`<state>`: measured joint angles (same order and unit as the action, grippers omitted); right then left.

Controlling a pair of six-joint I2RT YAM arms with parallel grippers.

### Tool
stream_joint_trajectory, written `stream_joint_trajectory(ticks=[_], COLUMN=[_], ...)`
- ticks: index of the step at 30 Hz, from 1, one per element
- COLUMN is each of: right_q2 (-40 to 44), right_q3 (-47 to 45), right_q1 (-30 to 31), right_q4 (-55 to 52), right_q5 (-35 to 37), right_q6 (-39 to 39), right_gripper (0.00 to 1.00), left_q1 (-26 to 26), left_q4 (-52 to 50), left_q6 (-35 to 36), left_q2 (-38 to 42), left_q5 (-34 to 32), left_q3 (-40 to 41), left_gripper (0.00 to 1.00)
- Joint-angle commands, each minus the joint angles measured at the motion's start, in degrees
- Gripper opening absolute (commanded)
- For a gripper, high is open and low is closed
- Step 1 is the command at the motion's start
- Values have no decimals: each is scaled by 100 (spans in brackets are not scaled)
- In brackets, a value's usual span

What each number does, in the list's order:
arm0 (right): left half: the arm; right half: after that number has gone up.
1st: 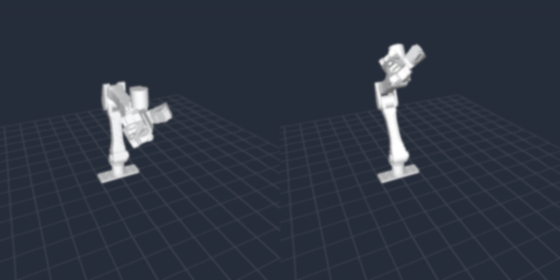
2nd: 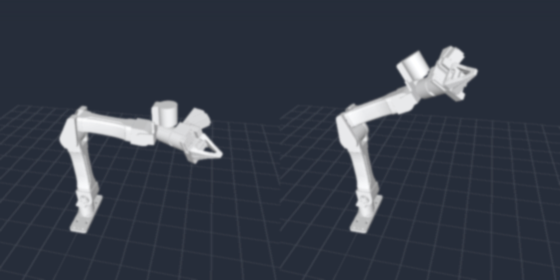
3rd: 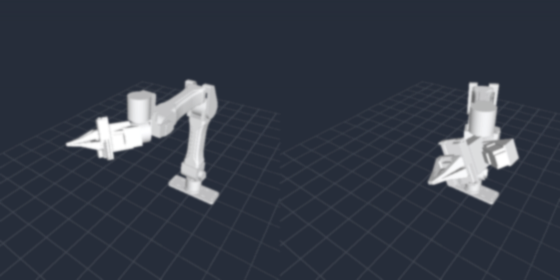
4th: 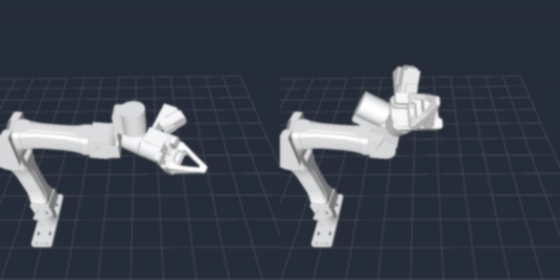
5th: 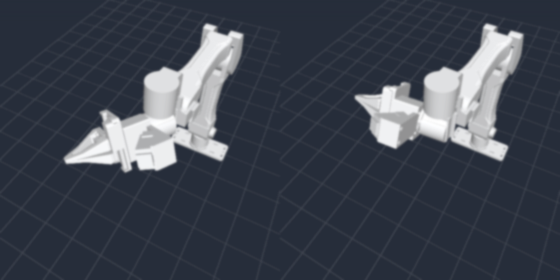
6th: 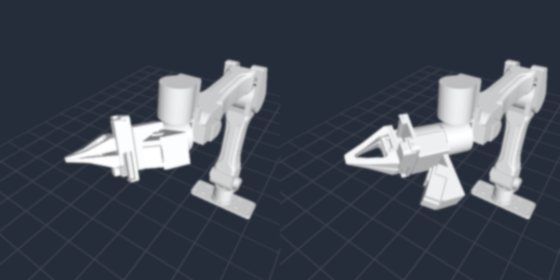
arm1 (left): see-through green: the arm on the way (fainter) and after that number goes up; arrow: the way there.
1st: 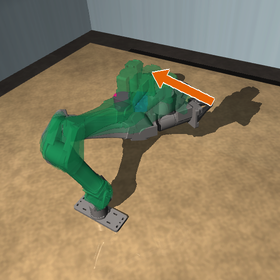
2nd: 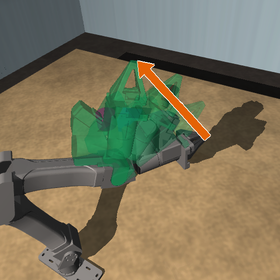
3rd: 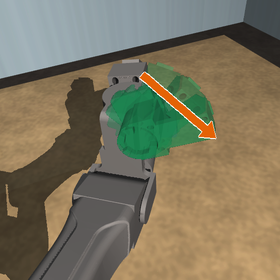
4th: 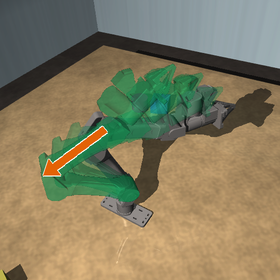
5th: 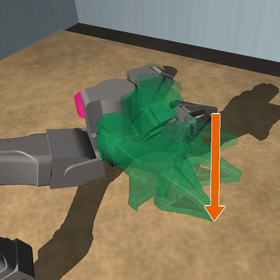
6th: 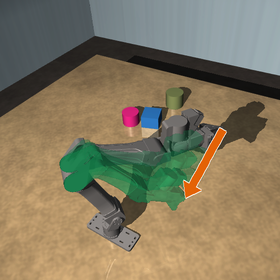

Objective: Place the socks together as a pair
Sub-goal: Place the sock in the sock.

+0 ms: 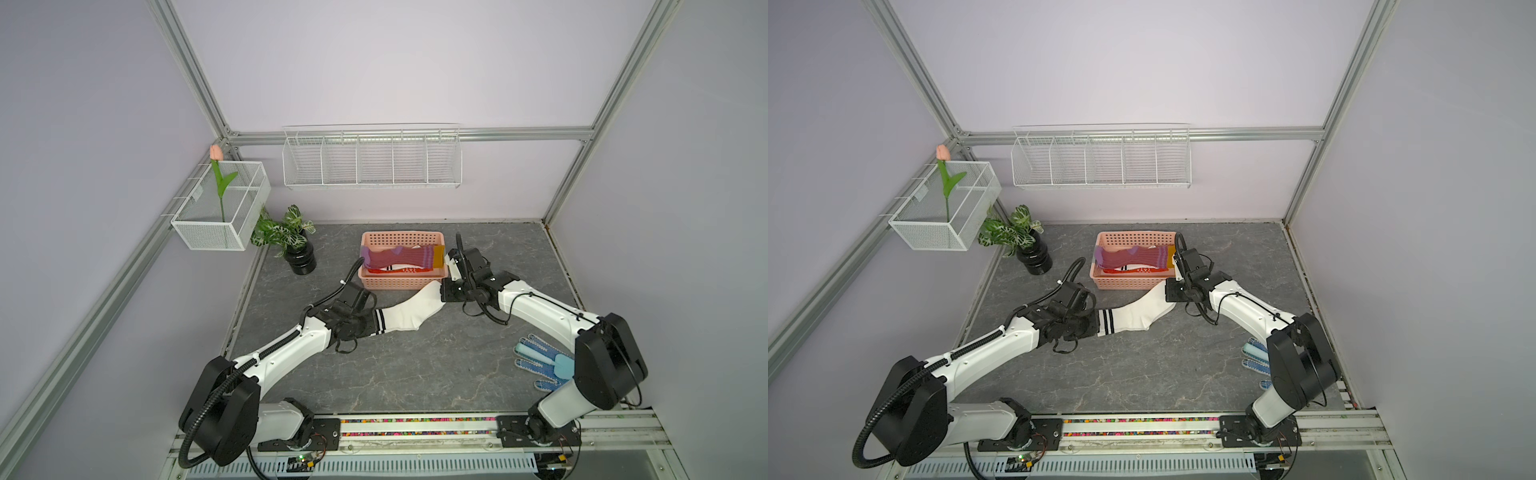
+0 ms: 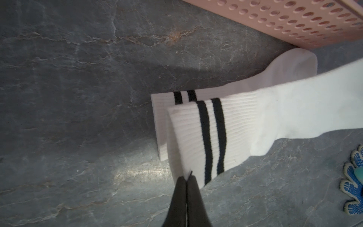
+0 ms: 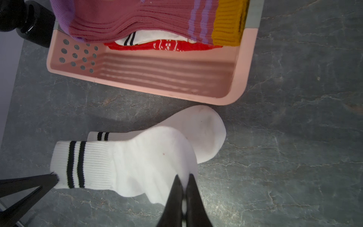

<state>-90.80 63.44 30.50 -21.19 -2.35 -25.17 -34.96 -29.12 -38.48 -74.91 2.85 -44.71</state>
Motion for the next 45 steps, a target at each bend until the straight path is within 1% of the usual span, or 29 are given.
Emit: stream_joint_trajectory(ticks=[1, 4, 9, 14, 24, 31, 37, 43, 45], right_q2=[19, -53, -206, -430, -779, -1021, -1267, -1420, -1435], right_q3=[72, 63, 63, 105, 239, 333, 496, 494, 487], right_q1=[-87, -97, -104, -119, -173, -193, -194, -194, -194], right_q4=[-60, -47, -16, 21, 77, 279, 216, 218, 216], right_q5=[-60, -124, -159, -230, -98, -106, -128, -40, -33], right_q6=[126, 126, 126, 135, 195, 271, 337, 337, 345], right_gripper=[7, 7, 7, 7, 7, 11, 11, 14, 17], left_q1=[24, 61, 74, 77, 77, 76, 77, 73, 73], left_q4=[-141, -216, -140, -146, -29, -6, -137, -25, -7], left_q6=[132, 173, 137, 166, 154, 226, 293, 265, 253], left_q2=[106, 35, -155, -231, -554, -801, -876, -974, -1000], left_q5=[-55, -169, -28, -114, -183, -285, -426, -268, -233], left_q3=[-214, -231, -214, -222, -223, -310, -391, -390, -384], left_gripper=[0, 0, 0, 0, 0, 0, 0, 0, 6])
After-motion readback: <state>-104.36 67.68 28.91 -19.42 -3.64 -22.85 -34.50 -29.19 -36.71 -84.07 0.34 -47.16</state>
